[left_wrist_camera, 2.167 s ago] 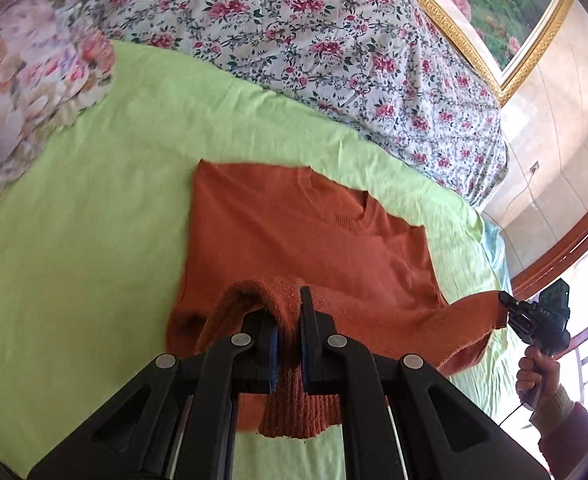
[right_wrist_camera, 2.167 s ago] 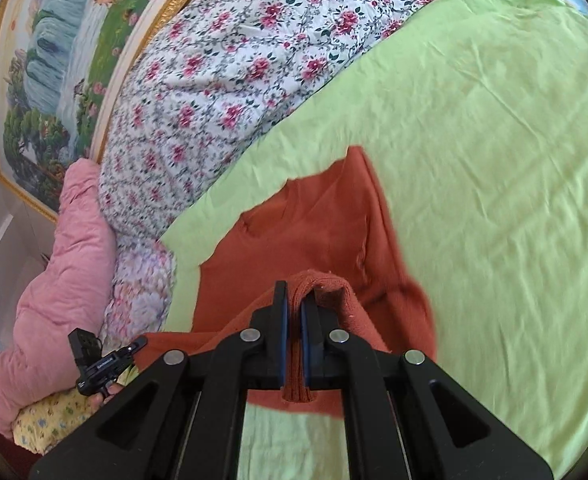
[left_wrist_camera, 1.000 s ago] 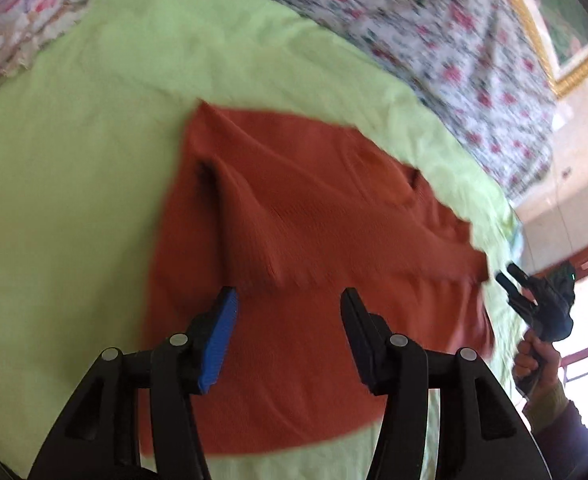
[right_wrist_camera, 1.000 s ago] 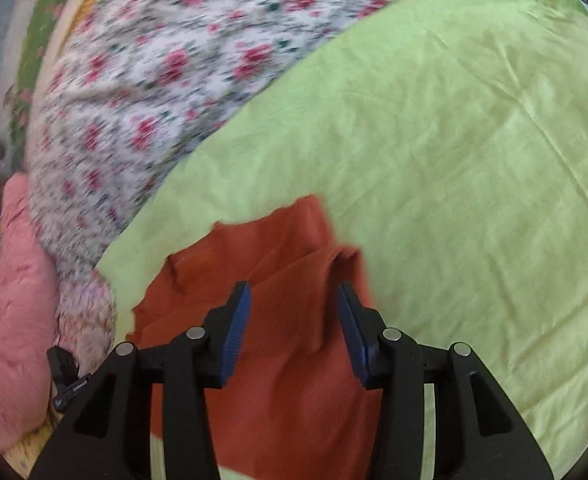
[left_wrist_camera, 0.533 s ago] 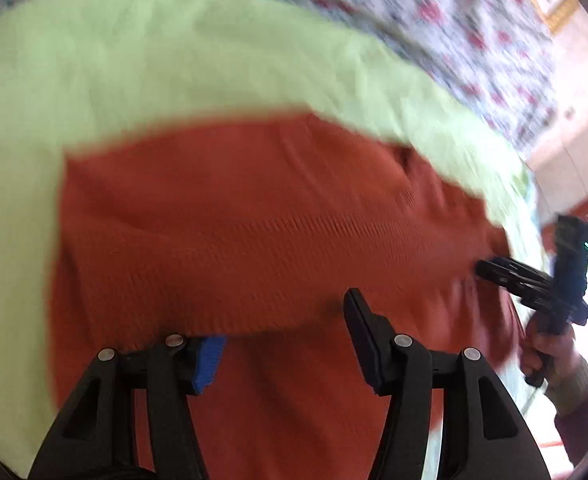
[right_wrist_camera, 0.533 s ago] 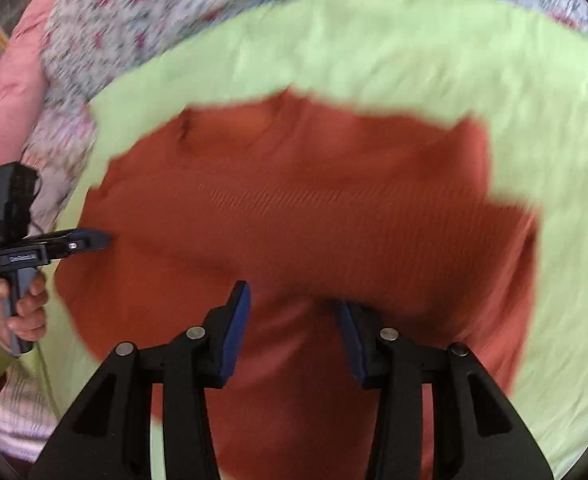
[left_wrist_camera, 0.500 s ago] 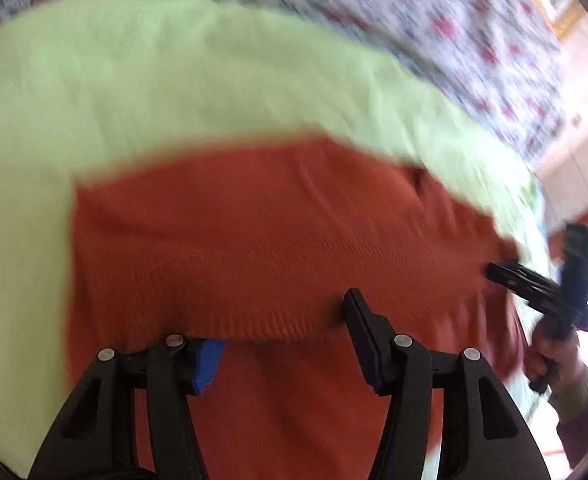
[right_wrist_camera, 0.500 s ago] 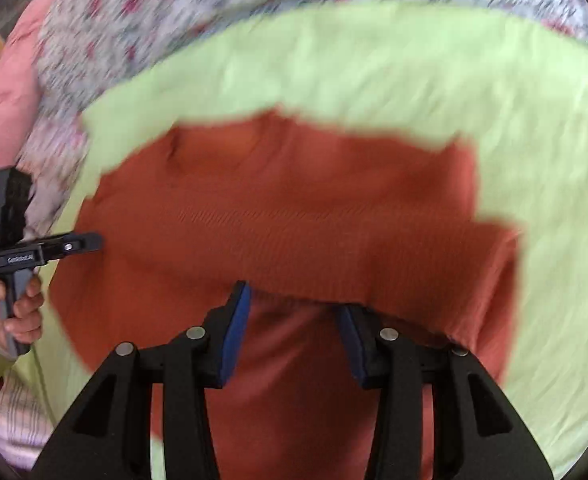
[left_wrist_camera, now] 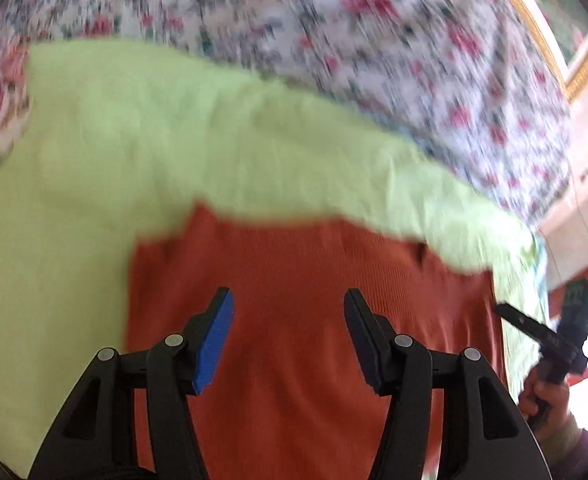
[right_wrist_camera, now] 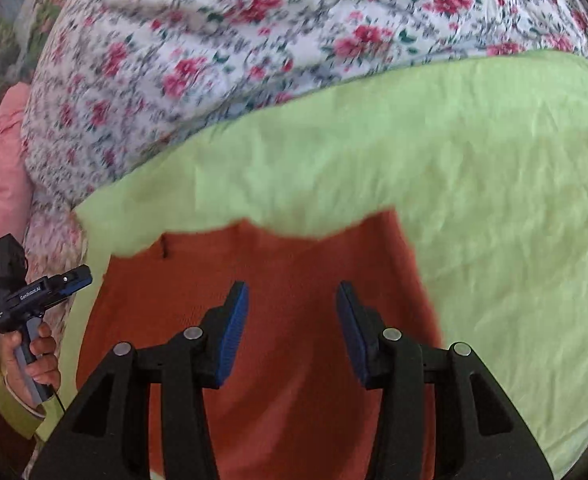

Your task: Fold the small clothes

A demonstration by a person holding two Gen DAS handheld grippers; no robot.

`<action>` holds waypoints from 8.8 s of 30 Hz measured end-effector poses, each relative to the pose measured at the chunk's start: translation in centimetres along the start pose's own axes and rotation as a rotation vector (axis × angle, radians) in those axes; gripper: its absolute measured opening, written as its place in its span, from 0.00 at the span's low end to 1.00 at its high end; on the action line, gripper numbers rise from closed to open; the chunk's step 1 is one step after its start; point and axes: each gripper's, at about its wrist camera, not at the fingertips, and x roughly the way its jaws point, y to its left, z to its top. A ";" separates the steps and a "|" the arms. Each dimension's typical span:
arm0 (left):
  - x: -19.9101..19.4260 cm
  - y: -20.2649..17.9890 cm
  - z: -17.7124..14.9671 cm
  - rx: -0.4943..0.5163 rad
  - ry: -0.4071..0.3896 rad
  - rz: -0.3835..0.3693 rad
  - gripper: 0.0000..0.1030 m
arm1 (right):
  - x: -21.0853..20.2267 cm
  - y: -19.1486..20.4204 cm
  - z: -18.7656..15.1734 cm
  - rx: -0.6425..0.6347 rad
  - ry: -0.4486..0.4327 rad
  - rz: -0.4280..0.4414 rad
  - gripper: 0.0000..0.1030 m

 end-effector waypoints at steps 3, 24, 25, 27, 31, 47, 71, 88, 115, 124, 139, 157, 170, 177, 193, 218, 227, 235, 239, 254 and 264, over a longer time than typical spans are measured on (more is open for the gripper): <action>0.4 0.6 -3.9 -0.011 0.061 0.023 0.56 | 0.2 0.7 -3.0 0.001 0.045 0.001 0.46; -11.7 5.7 -14.7 -0.210 0.039 -0.009 0.56 | -6.5 4.1 -10.7 0.119 0.020 -0.045 0.51; -11.5 5.5 -15.4 -0.214 0.054 -0.017 0.56 | -6.5 4.5 -11.4 0.120 0.029 -0.032 0.51; -11.4 5.2 -16.8 -0.219 0.080 -0.024 0.56 | -6.4 5.5 -12.6 0.117 0.052 -0.011 0.51; -11.2 4.8 -18.5 -0.238 0.114 -0.049 0.56 | -6.4 7.1 -14.5 0.093 0.090 0.007 0.51; -9.8 7.1 -19.1 -0.437 0.072 -0.069 0.71 | -8.8 8.1 -16.9 0.077 0.117 0.013 0.54; -4.7 9.7 -13.1 -0.556 -0.086 0.026 0.18 | -6.1 6.8 -14.3 0.067 0.178 0.090 0.54; -0.3 -16.1 -14.5 0.267 0.034 -0.020 0.12 | -0.7 -0.2 -5.2 0.229 0.161 0.276 0.54; -0.7 -24.7 -15.1 0.389 -0.006 -0.149 0.12 | 4.6 2.4 4.0 -0.025 0.195 0.334 0.14; 5.6 -27.3 -17.6 0.427 0.153 -0.183 0.29 | 7.4 -6.3 2.2 0.089 0.275 0.245 0.17; -2.3 -17.6 -16.3 0.293 0.143 -0.176 0.49 | -1.7 -5.0 -0.8 0.130 0.076 0.173 0.26; 1.9 -8.5 -11.2 -0.007 0.199 -0.084 0.64 | 3.5 -3.7 -1.3 0.174 0.177 0.125 0.10; 7.0 -11.7 -9.1 0.006 0.247 -0.096 0.74 | 1.8 -6.3 -3.2 0.127 0.116 0.020 0.11; 8.6 -12.7 -8.4 0.045 0.256 -0.089 0.74 | 0.1 -4.7 -3.5 0.065 0.101 -0.061 0.61; 0.0 -10.4 -8.8 0.042 0.143 -0.253 0.19 | 2.0 -3.5 -6.0 0.242 0.260 0.265 0.23; -3.1 7.0 -7.1 -0.240 0.117 -0.037 0.66 | 7.9 8.7 -4.6 0.054 0.301 0.270 0.50; -0.8 8.0 -2.4 -0.244 0.057 -0.008 0.09 | 11.1 10.0 -1.9 0.070 0.289 0.330 0.10; 0.4 8.1 -2.0 -0.181 0.062 0.176 0.17 | 13.5 10.7 -1.9 -0.010 0.281 0.237 0.11; -2.4 7.0 -2.5 -0.170 0.042 0.185 0.28 | 11.6 11.1 -1.5 -0.018 0.275 0.210 0.19; -14.3 1.2 -20.9 -0.052 0.126 0.127 0.52 | -2.2 9.2 -12.5 0.057 0.243 0.220 0.42; -13.0 -1.1 -27.0 0.094 0.133 0.258 0.53 | -2.9 9.6 -16.6 0.059 0.259 0.218 0.42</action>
